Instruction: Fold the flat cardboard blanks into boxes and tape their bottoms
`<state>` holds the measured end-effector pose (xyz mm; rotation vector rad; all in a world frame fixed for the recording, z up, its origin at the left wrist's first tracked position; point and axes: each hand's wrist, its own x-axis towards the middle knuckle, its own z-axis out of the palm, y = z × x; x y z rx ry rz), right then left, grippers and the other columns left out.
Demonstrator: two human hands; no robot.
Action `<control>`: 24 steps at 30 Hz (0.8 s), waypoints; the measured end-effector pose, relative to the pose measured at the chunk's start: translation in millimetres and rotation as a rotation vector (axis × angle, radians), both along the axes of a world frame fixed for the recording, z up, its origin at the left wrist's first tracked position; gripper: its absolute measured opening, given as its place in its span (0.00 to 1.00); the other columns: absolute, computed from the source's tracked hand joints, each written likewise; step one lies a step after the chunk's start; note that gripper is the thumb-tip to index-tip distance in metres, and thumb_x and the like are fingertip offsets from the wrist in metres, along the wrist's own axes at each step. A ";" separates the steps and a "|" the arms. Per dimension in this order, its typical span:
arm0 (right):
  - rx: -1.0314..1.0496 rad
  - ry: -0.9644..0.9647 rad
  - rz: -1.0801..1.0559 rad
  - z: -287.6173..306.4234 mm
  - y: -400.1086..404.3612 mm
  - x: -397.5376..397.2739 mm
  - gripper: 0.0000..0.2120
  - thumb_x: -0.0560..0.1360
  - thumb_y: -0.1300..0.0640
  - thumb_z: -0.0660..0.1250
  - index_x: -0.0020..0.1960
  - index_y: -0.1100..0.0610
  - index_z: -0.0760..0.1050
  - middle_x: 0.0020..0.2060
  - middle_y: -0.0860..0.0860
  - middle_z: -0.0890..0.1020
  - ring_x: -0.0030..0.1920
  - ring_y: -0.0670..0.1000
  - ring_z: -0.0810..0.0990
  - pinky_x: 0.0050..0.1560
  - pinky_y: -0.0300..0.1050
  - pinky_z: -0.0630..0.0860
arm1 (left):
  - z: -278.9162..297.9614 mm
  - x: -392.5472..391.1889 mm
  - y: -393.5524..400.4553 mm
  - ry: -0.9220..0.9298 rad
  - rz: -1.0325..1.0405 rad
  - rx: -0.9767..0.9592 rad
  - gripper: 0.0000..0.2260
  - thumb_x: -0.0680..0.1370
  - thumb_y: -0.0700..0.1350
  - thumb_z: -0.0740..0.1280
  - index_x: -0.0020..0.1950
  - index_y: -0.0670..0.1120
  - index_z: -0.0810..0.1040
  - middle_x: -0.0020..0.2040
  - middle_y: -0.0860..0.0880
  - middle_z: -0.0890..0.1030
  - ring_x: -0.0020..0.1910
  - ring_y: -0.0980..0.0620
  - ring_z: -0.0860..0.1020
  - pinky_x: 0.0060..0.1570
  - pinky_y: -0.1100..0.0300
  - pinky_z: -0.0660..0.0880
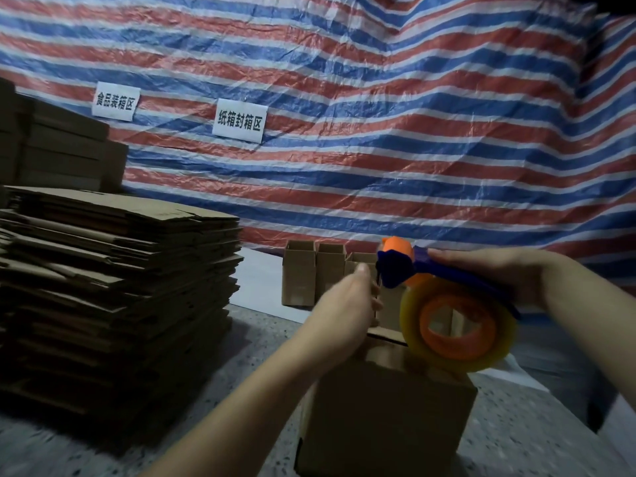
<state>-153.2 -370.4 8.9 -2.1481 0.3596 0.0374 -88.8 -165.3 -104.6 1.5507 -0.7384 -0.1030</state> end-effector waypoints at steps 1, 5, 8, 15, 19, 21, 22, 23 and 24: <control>-0.017 0.010 0.003 1.2 3.0 0.2 0.36 0.57 0.36 0.78 0.60 0.53 0.80 0.49 0.60 0.86 0.41 0.55 0.85 0.40 0.49 0.82 | 4.0 4.3 3.2 0.048 0.026 -0.065 0.24 0.84 0.59 0.46 0.50 0.49 0.78 0.48 0.48 0.84 0.49 0.49 0.82 0.54 0.51 0.77; -0.064 0.037 0.007 4.9 12.0 -0.1 0.36 0.58 0.35 0.77 0.60 0.52 0.79 0.51 0.60 0.86 0.43 0.56 0.85 0.45 0.50 0.82 | 15.7 15.3 16.0 0.235 -0.012 -0.196 0.22 0.85 0.55 0.52 0.45 0.45 0.80 0.40 0.48 0.86 0.42 0.49 0.85 0.49 0.52 0.79; -0.078 0.055 0.002 6.4 11.0 2.3 0.37 0.57 0.34 0.77 0.60 0.53 0.79 0.48 0.59 0.87 0.41 0.54 0.86 0.41 0.48 0.83 | 26.4 18.9 16.8 0.304 -0.063 -0.167 0.23 0.84 0.57 0.54 0.40 0.44 0.78 0.37 0.47 0.84 0.35 0.49 0.82 0.40 0.57 0.78; -0.066 0.085 0.003 8.0 8.0 3.5 0.37 0.56 0.34 0.77 0.56 0.56 0.81 0.46 0.58 0.87 0.39 0.54 0.87 0.39 0.45 0.82 | 40.8 21.0 11.4 0.378 -0.138 0.058 0.20 0.82 0.57 0.58 0.43 0.43 0.78 0.35 0.47 0.81 0.35 0.50 0.79 0.39 0.58 0.76; -0.067 0.086 0.013 7.6 5.3 4.3 0.35 0.58 0.34 0.77 0.57 0.56 0.80 0.47 0.58 0.87 0.41 0.54 0.87 0.38 0.45 0.82 | 40.9 21.9 5.2 0.384 -0.122 0.046 0.16 0.81 0.53 0.58 0.49 0.43 0.80 0.36 0.48 0.83 0.34 0.51 0.81 0.36 0.59 0.76; -0.065 0.096 0.025 8.6 5.4 4.1 0.35 0.60 0.34 0.76 0.56 0.57 0.81 0.47 0.58 0.87 0.40 0.54 0.87 0.38 0.45 0.82 | 44.4 24.1 5.0 0.359 -0.068 0.030 0.16 0.82 0.51 0.58 0.48 0.43 0.80 0.33 0.49 0.83 0.31 0.53 0.81 0.34 0.60 0.77; -0.065 0.104 0.034 9.1 5.6 4.1 0.35 0.60 0.34 0.76 0.57 0.57 0.81 0.47 0.58 0.87 0.39 0.54 0.87 0.38 0.45 0.82 | 46.8 25.4 5.5 0.344 -0.029 0.045 0.15 0.82 0.51 0.58 0.48 0.43 0.79 0.32 0.48 0.84 0.30 0.53 0.81 0.32 0.61 0.77; -0.064 0.111 0.042 9.4 5.7 3.8 0.35 0.60 0.34 0.76 0.57 0.57 0.81 0.47 0.58 0.87 0.40 0.54 0.87 0.39 0.45 0.83 | 49.5 26.5 6.1 0.332 0.001 0.065 0.14 0.82 0.50 0.58 0.48 0.43 0.79 0.33 0.48 0.84 0.29 0.53 0.81 0.32 0.61 0.77; -0.062 0.114 0.046 9.7 5.6 3.9 0.35 0.60 0.34 0.76 0.57 0.57 0.81 0.48 0.58 0.87 0.40 0.54 0.86 0.39 0.46 0.83 | 52.2 27.7 6.7 0.328 0.015 0.079 0.14 0.82 0.48 0.58 0.49 0.42 0.79 0.34 0.47 0.85 0.28 0.53 0.81 0.32 0.61 0.78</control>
